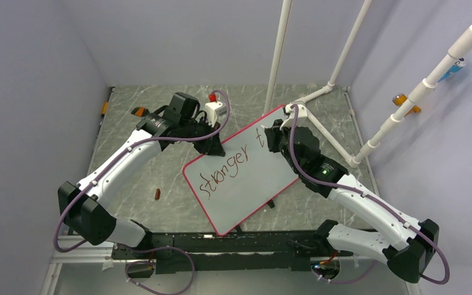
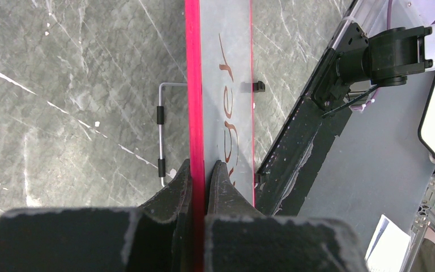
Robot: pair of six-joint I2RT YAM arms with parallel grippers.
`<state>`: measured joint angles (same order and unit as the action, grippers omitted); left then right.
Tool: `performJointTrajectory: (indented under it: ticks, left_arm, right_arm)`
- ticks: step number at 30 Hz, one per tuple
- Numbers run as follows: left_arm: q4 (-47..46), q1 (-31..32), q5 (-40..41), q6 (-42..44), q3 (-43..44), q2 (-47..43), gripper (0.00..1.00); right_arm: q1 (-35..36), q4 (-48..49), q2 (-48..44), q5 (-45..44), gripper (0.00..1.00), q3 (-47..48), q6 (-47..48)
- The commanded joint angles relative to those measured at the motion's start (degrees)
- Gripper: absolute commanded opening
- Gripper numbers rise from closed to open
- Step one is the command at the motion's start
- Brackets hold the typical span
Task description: Write a sentence on the whiteboard
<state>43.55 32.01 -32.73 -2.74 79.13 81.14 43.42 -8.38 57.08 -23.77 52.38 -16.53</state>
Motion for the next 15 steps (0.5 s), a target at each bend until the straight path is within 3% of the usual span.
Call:
performJointTrajectory:
  ticks: [1,15]
  left_arm:
    - [-3.72,0.14,10.74,11.17,0.08,-0.89,0.0]
    - [-3.81,0.16,10.76,11.13,0.02,-0.98,0.0]
  right_arm:
    - [-0.16,2.98,0.54,-1.46,0.0,2.25,0.81]
    - [-0.05,0.17,-1.0,0.19,0.0,-2.02,-2.46]
